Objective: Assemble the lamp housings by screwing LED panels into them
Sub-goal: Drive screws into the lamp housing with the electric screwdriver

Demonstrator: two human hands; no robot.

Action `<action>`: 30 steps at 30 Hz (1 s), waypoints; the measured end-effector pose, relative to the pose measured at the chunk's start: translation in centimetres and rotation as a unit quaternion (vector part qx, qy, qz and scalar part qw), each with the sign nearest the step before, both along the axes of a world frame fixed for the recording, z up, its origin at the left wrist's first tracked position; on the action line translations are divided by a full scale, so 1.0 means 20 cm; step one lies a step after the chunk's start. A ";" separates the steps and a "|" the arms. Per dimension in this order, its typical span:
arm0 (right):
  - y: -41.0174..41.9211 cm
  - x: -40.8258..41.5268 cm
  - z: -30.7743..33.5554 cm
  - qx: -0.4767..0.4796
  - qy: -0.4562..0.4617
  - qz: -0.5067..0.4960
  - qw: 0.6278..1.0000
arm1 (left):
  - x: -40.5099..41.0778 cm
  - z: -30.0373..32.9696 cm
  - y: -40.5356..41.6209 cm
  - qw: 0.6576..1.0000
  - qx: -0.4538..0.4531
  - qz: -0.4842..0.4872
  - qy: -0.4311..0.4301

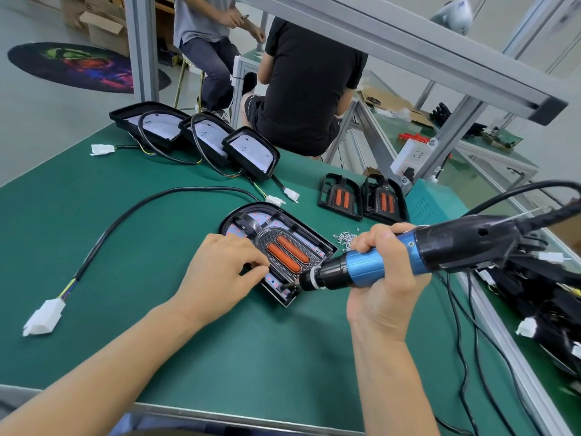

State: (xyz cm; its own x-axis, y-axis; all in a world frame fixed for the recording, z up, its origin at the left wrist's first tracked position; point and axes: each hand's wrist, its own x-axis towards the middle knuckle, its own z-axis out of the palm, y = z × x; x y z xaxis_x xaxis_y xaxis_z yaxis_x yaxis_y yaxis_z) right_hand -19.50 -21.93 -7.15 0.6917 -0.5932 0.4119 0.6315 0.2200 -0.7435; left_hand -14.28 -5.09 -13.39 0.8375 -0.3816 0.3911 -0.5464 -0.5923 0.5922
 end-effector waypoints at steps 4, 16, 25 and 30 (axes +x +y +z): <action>0.00 -0.01 0.01 0.000 0.003 0.000 1.000 | 0.01 0.00 0.00 1.000 -0.015 0.006 0.007; -0.27 -0.13 0.07 0.135 -0.041 -0.076 0.987 | 0.19 0.31 -0.38 0.999 -0.037 -0.026 -0.011; -0.44 -0.23 -0.01 0.129 -0.033 -0.135 0.982 | 0.45 0.27 -0.90 0.939 0.333 -0.087 0.031; -0.52 -0.26 -0.03 0.132 -0.038 -0.151 0.979 | 0.49 0.23 -0.95 0.894 0.435 -0.101 0.019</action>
